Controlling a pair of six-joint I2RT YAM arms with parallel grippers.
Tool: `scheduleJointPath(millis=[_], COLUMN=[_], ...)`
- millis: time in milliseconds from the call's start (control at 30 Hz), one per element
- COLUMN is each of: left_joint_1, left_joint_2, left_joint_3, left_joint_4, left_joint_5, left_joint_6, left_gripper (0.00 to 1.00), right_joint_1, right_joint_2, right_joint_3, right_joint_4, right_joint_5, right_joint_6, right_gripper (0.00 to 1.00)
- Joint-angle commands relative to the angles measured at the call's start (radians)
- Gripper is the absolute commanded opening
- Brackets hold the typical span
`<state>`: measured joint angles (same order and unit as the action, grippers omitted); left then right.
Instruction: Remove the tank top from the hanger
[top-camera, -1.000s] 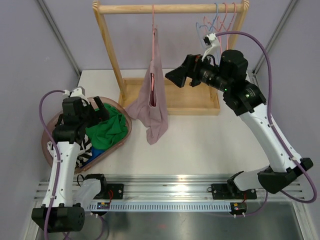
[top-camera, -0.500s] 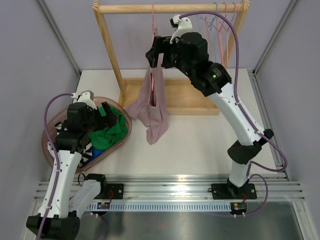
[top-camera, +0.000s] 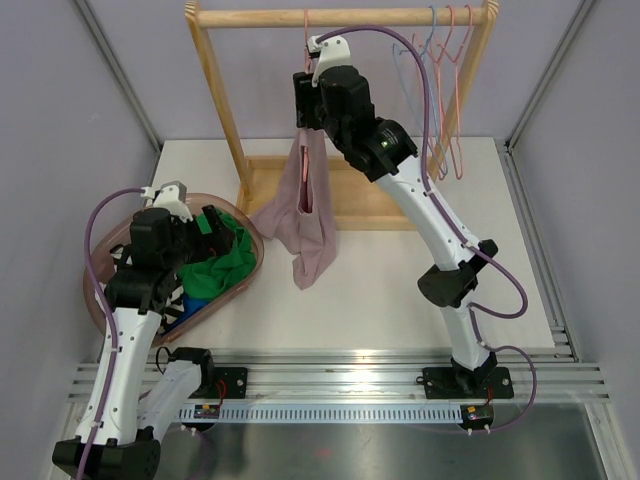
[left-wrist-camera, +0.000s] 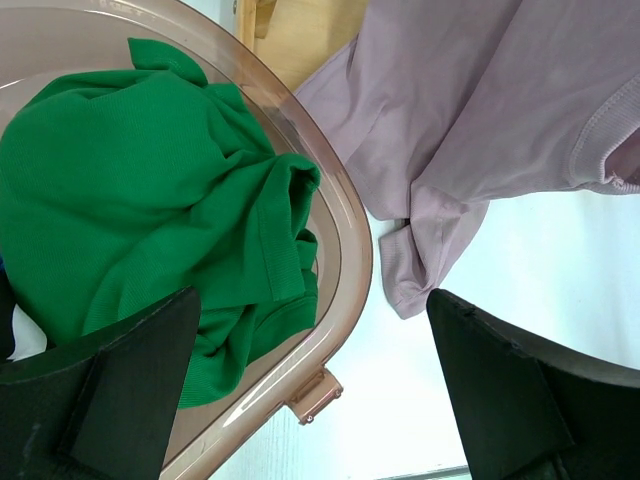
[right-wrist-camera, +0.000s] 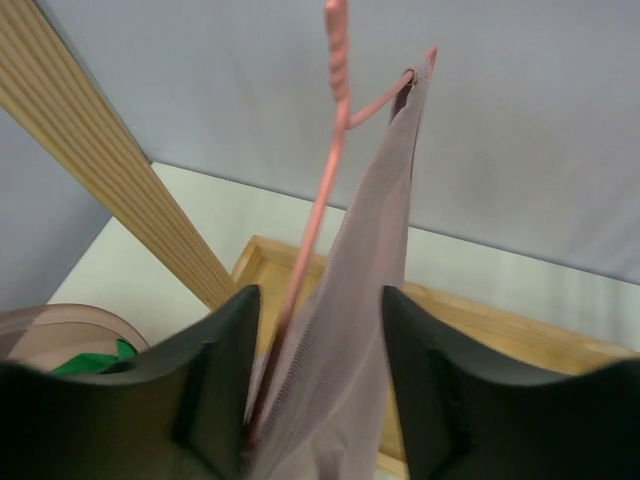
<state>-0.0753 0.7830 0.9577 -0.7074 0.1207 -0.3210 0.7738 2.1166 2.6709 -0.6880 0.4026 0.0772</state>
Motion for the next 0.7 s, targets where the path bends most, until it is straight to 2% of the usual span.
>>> scheduleJointPath(millis=[0, 67, 167, 200, 300, 333, 667], left_joint_1=[-0.004, -0.004, -0.004, -0.006, -0.009, -0.011, -0.031], left_joint_2=[-0.001, 0.002, 0.007, 0.007, 0.009, 0.009, 0.002], left_joint_3=[0.000, 0.000, -0.002, -0.004, -0.004, -0.004, -0.005], left_joint_4=[0.045, 0.043, 0.045, 0.046, 0.045, 0.045, 0.045], left_joint_5=[0.045, 0.048, 0.065, 0.066, 0.063, 0.062, 0.050], left_joint_6=[0.019, 0.019, 0.020, 0.020, 0.022, 0.022, 0.025], left_gripper=[0.99, 0.99, 0.99, 0.99, 0.99, 0.99, 0.99], right_joint_1=[0.010, 0.010, 0.010, 0.009, 0.010, 0.010, 0.010], right_joint_2=[-0.012, -0.018, -0.029, -0.029, -0.033, -0.035, -0.105], right_joint_3=[0.043, 0.026, 0.004, 0.001, -0.005, -0.008, -0.017], right_joint_4=[0.094, 0.105, 0.110, 0.108, 0.102, 0.100, 0.177], right_joint_5=[0.073, 0.074, 0.074, 0.073, 0.064, 0.062, 0.081], right_joint_6=[-0.070, -0.071, -0.071, -0.071, -0.102, -0.103, -0.125], right_gripper=[0.53, 0.48, 0.23, 0.11, 0.08, 0.00, 0.00])
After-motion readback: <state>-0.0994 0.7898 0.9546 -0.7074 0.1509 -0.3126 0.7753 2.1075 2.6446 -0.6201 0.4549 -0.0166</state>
